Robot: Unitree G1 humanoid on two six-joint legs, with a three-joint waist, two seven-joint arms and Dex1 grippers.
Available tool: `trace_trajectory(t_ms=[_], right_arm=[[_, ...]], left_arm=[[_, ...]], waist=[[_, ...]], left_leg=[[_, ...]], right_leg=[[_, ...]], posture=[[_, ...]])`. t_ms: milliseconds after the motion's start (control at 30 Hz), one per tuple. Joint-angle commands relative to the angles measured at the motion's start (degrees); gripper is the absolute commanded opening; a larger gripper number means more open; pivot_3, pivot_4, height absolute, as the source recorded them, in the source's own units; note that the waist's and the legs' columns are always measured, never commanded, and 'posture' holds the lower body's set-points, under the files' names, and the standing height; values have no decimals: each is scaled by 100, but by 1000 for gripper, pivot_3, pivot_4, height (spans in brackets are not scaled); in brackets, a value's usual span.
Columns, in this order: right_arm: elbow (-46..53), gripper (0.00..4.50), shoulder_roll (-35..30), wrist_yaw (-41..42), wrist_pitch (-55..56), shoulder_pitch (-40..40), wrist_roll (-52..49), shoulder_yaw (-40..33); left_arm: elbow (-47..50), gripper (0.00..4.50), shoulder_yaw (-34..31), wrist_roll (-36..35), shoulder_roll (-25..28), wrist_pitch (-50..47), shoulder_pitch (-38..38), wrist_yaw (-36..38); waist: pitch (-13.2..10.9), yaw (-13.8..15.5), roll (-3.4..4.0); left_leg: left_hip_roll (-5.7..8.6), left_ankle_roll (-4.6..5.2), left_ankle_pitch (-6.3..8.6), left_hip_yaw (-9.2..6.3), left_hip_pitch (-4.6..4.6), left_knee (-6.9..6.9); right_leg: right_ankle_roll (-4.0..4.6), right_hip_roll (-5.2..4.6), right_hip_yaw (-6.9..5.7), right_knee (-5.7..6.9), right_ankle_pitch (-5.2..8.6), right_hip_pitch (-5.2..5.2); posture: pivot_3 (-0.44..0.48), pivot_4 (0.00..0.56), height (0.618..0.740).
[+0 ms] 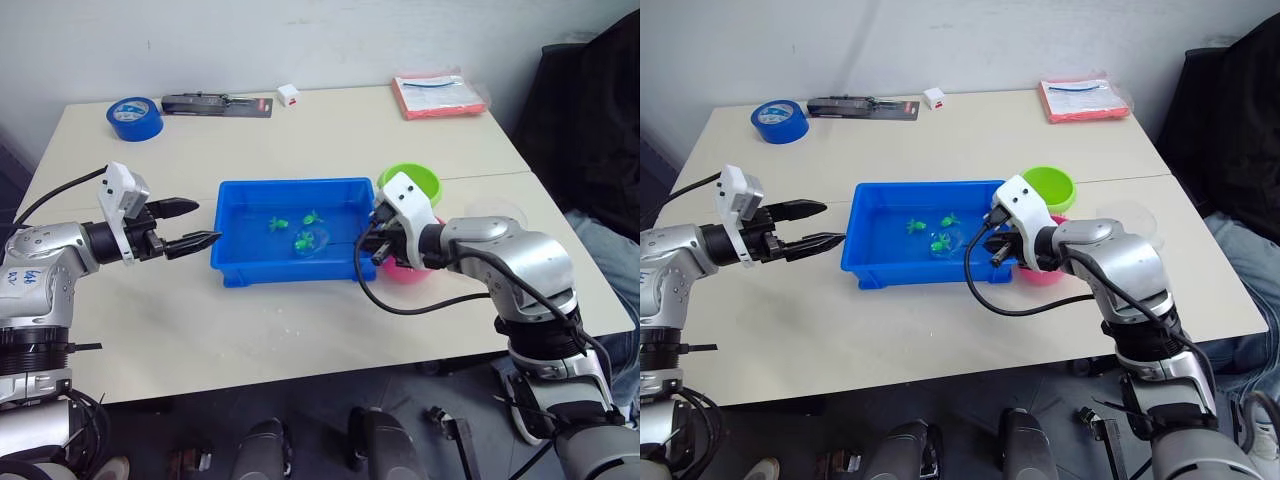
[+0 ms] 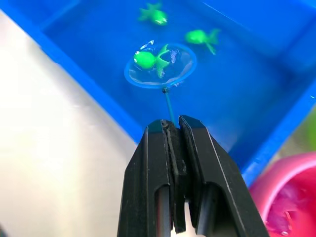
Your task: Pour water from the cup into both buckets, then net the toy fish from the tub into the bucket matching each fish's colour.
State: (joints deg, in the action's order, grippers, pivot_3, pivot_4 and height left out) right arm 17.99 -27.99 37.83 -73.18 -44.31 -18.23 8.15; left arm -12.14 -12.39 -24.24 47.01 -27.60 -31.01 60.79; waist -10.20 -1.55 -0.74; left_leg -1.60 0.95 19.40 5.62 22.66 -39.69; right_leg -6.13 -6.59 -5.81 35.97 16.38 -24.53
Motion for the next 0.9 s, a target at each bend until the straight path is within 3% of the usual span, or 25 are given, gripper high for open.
trace_trajectory(t_ms=[33,300,500,667,900], right_arm=[[368,782,-102,-1,-180,-74,-298,-405],[516,782,-166,-144,-296,-41,-650,-753],[503,782,-317,-174,-273,-145,-942,-1410],[84,782,-937,-167,-203,-565,-1090,-2208],[-367,782,-1683,-165,306,-540,-934,-2179]], left_arm=[[61,4482,-27,-61,86,29,-148,66],[-43,4482,129,-45,43,54,-333,247],[-5,4482,313,-90,-37,62,-486,471],[-317,4482,593,23,-243,240,-931,659],[-737,4482,791,103,-444,488,-1371,827]], waist=[[0,5,0],[0,3,0],[0,9,0],[0,40,0],[0,21,0]], left_leg=[[0,0,0,0,0,0],[1,0,0,-1,1,0],[2,0,0,0,2,0],[6,1,0,0,9,-3],[23,2,1,6,9,-2]], right_leg=[[0,0,0,0,0,0],[0,0,0,0,0,0],[0,0,0,0,0,-1],[0,-3,0,-1,0,-4],[0,0,1,-3,0,-7]], posture=[[0,150,737],[0,150,737],[0,150,737],[0,150,737],[0,150,737]])
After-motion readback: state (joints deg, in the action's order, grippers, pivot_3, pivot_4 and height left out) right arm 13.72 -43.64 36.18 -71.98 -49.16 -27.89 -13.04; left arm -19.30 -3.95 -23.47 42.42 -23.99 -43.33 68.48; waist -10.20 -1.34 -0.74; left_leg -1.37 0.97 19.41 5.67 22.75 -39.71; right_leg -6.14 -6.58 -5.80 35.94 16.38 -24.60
